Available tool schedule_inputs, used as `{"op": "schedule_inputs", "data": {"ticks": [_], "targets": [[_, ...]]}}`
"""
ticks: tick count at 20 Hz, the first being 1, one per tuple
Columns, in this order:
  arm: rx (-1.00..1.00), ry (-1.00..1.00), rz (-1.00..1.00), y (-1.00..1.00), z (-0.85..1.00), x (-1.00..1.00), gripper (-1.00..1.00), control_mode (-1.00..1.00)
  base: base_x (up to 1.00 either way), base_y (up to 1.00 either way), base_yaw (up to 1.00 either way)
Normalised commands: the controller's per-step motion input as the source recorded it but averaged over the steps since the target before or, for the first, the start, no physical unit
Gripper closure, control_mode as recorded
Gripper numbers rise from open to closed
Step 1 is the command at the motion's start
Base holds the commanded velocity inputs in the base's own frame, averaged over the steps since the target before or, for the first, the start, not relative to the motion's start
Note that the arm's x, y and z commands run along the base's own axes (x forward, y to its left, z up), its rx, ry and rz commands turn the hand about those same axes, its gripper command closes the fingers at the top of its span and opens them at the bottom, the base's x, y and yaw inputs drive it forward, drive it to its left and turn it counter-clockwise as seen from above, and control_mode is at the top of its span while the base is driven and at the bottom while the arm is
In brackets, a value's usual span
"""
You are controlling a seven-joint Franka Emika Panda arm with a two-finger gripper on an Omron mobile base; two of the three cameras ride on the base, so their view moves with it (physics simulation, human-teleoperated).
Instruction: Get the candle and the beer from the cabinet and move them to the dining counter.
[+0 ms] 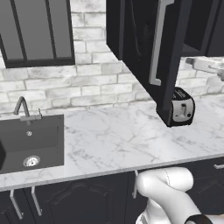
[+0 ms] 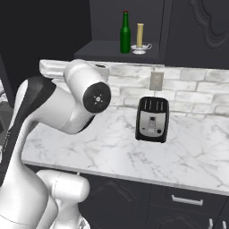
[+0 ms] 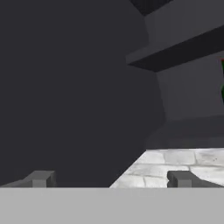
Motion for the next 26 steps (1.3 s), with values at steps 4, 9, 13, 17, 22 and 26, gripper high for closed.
{"op": "schedule_inputs", "data": {"ticks": [4, 9, 13, 17, 22, 26], "targets": [[0.0, 0.05, -0.46, -0.4, 0.18, 0.14, -1.0, -1.0, 0.0, 0.0, 0.0], [0.0, 0.02, -0.38, -0.34, 0.12, 0.18, -1.0, -1.0, 0.0, 0.0, 0.0], [-0.02, 0.0, -0.22, -0.42, 0.0, 0.15, -1.0, -1.0, 0.0, 0.0, 0.0], [-0.06, -0.01, -0.08, -0.43, 0.0, 0.13, -1.0, -1.0, 0.0, 0.0, 0.0], [-0.15, 0.0, -0.09, -0.25, 0.0, 0.21, -1.0, -1.0, 0.0, 0.0, 0.0], [-0.15, 0.0, -0.08, -0.05, 0.0, 0.2, -1.0, -1.0, 0.0, 0.0, 0.0]]}}
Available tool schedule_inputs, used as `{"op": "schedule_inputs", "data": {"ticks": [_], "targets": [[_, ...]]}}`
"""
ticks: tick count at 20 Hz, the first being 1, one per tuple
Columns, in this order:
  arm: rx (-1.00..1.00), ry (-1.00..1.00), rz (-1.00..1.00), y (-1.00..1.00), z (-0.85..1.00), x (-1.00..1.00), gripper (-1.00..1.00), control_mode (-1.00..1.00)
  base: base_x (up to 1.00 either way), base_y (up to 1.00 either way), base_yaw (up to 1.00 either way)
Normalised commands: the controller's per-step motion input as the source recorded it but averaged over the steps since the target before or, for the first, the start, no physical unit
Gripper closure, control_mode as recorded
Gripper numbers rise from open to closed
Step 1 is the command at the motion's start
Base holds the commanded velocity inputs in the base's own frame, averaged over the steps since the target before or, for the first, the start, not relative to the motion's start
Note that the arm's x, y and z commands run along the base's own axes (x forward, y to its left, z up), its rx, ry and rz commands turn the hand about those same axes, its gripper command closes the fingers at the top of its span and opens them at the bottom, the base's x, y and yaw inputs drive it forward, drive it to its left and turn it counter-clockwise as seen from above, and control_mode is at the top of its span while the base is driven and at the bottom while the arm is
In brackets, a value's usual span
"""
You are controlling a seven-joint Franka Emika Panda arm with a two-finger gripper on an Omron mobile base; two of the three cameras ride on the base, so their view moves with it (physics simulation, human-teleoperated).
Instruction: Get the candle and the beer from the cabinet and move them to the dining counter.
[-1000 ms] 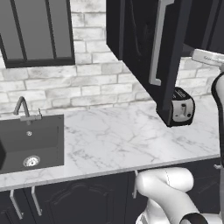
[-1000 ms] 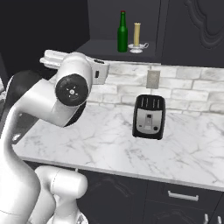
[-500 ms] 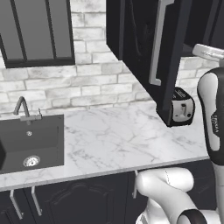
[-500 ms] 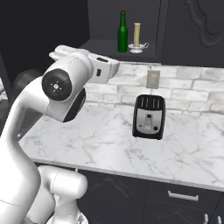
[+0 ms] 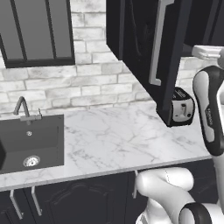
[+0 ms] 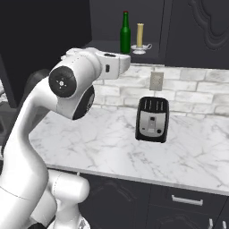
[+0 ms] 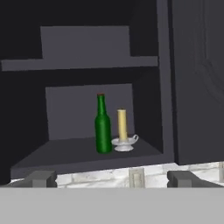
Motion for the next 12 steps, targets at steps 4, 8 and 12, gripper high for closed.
{"op": "schedule_inputs", "data": {"ticks": [4, 8, 12], "targets": [[-0.14, 0.01, -0.07, 0.0, 0.0, 0.06, -1.0, -1.0, 0.0, 0.0, 0.0], [0.0, 0.04, -0.09, 0.0, 0.0, 0.19, -1.0, -1.0, 0.0, 0.0, 0.0], [0.0, 0.0, -0.06, -0.03, 0.01, 0.19, -1.0, -1.0, 0.0, 0.0, 0.0]]}}
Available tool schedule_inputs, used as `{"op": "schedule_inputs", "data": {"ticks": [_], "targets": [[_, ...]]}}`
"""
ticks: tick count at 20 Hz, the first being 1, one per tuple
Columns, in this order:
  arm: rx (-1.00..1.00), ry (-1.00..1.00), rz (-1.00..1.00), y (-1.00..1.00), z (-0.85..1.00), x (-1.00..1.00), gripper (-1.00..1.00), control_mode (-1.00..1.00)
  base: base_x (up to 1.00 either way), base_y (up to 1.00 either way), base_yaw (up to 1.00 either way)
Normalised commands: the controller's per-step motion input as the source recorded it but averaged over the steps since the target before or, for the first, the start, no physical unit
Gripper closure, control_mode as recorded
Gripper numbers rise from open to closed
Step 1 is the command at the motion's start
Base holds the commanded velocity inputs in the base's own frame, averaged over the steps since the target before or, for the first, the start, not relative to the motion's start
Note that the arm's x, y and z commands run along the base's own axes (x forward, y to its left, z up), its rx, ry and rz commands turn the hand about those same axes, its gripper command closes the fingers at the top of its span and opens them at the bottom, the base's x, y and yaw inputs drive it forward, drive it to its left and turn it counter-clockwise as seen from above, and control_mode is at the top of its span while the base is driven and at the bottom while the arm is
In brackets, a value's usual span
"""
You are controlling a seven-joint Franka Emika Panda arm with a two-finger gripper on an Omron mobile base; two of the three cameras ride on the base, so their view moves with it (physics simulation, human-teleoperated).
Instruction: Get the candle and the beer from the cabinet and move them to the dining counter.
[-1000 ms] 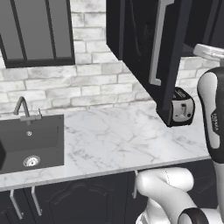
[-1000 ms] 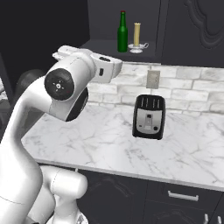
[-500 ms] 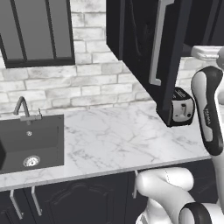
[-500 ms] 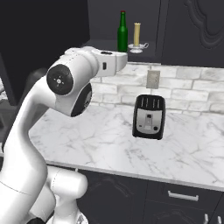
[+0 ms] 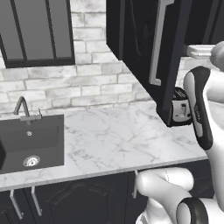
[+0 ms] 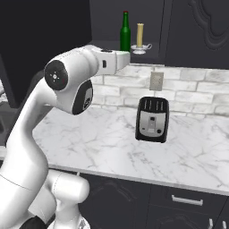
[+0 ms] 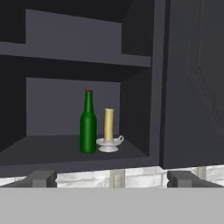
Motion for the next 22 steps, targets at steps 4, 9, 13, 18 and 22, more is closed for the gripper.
{"op": "schedule_inputs", "data": {"ticks": [4, 9, 13, 18, 22], "targets": [[0.0, 0.0, -0.01, -0.1, 0.05, 0.18, -1.0, -1.0, 0.0, 0.0, 0.0], [0.0, 0.1, -0.03, -0.05, 0.08, 0.37, -1.0, -1.0, 0.0, 0.0, 0.0], [0.0, 0.15, -0.05, 0.0, 0.0, 0.39, -1.0, -1.0, 0.0, 0.0, 0.0], [0.02, 0.15, -0.02, -0.01, 0.0, 0.37, -1.0, -1.0, 0.0, 0.0, 0.0], [0.0, 0.07, -0.01, -0.02, 0.0, 0.26, -1.0, -1.0, 0.0, 0.0, 0.0]]}}
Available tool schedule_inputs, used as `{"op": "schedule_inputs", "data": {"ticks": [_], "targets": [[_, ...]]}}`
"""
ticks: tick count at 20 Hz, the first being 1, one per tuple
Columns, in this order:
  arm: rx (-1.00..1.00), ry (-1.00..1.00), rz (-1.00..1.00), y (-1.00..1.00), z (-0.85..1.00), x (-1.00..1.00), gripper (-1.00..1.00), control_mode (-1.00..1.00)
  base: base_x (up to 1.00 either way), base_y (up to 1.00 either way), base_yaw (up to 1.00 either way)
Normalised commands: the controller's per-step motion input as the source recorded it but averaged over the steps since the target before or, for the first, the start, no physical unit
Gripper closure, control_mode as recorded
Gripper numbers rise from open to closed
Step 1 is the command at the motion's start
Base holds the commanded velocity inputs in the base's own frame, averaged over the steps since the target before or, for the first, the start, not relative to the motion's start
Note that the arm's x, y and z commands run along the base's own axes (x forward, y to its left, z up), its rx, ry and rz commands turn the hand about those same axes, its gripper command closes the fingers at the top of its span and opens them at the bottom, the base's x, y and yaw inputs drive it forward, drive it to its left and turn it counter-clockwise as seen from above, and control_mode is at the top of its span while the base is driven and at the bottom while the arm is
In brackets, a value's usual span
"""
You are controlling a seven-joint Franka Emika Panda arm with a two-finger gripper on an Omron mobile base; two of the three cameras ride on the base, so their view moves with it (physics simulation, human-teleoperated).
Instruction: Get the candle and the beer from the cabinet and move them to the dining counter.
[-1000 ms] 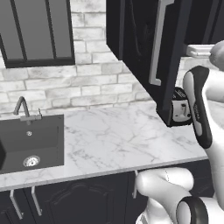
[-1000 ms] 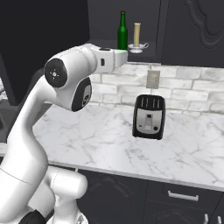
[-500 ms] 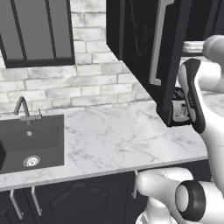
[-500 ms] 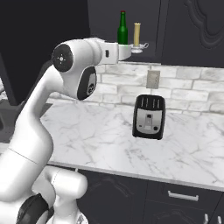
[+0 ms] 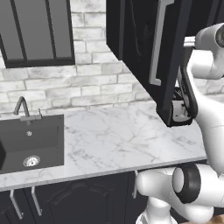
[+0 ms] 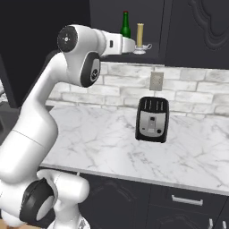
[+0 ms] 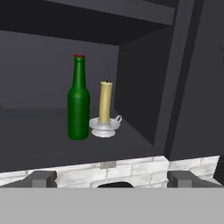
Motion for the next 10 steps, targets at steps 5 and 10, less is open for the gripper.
{"op": "schedule_inputs", "data": {"ticks": [5, 10], "targets": [[0.0, 0.03, 0.0, -0.01, 0.0, 0.16, -1.0, -1.0, 0.0, 0.0, 0.0], [0.0, 0.0, 0.0, 0.0, 0.0, 0.07, -1.0, -1.0, 0.0, 0.0, 0.0]]}}
